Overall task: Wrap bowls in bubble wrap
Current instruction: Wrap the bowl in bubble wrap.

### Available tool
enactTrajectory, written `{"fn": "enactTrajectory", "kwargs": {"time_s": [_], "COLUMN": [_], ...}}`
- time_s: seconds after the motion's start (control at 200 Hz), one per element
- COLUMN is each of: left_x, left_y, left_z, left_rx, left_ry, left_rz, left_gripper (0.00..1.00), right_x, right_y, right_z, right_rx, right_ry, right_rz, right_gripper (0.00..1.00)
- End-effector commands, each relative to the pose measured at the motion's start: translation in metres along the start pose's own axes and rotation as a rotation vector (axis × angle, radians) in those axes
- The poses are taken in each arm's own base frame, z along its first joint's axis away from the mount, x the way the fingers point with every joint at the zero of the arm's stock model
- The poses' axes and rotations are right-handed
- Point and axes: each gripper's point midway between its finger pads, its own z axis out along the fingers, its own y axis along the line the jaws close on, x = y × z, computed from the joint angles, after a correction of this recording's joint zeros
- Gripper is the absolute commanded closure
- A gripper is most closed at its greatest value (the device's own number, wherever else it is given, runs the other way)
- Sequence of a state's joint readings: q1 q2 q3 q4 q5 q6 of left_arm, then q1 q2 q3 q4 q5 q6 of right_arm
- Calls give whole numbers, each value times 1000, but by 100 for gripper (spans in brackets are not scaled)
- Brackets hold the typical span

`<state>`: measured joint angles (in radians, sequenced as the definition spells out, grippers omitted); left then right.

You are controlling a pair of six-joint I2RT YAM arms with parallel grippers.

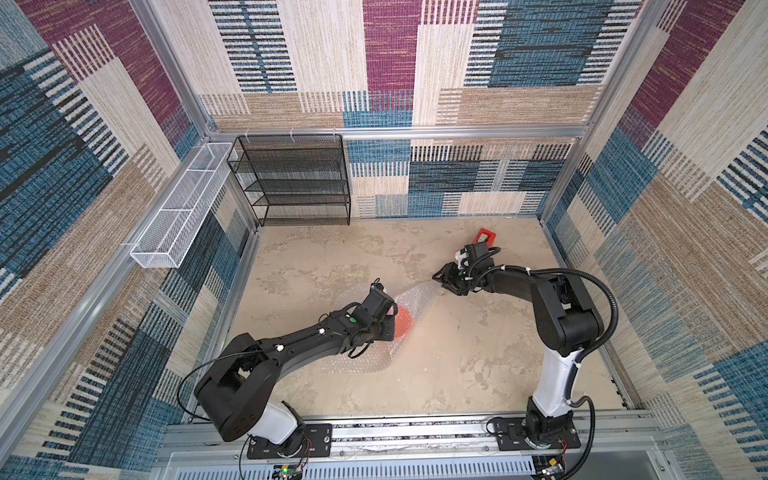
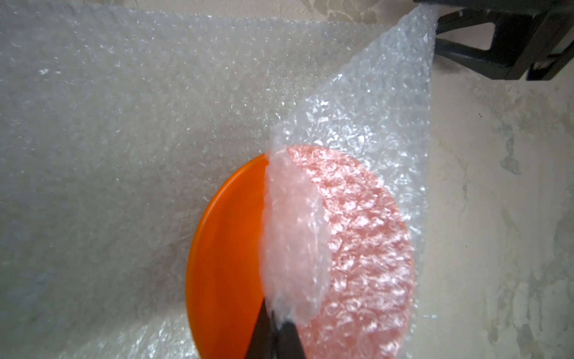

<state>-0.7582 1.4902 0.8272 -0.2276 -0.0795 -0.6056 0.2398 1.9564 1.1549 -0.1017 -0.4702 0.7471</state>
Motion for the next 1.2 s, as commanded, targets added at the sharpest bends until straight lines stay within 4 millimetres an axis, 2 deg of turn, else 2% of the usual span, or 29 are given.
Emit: {"fn": "enactTrajectory", "kwargs": {"time_s": [0.0, 0.2, 0.296, 0.401, 0.566, 0.701, 0.831, 0.992, 1.192], "left_x": [0, 1, 0, 0, 0, -1, 1, -1, -1], "left_y": [5, 6, 5, 6, 6, 5, 5, 3, 4], "left_z": [0, 0, 0, 0, 1, 2, 4, 6, 6], "left_rx": [-28, -31, -29, -32, -33, -33, -34, -31, -48], "left_ry": [0, 2, 0, -1, 3, 5, 11, 16, 23], "left_rz": [-8, -10, -10, -10, -9, -9, -14, -12, -12], "left_gripper": [100, 100, 100, 100, 100, 100, 100, 100, 100], "right_x": [-4, -3, -2, -2, -3, 0, 7, 14, 10], "right_y": [4, 6, 8, 14, 27, 38, 40, 40, 33], "right_z": [4, 9, 8, 3, -11, -26, -36, -37, -36], "right_rx": [-26, -52, -69, -86, -113, -136, -136, -131, -44], "right_ry": [-1, 7, 11, 8, -6, -16, -14, -11, -59], "right_rz": [-7, -24, -33, -52, -85, -107, -112, -117, -144], "right_gripper": [52, 60, 71, 81, 89, 90, 91, 93, 94]}}
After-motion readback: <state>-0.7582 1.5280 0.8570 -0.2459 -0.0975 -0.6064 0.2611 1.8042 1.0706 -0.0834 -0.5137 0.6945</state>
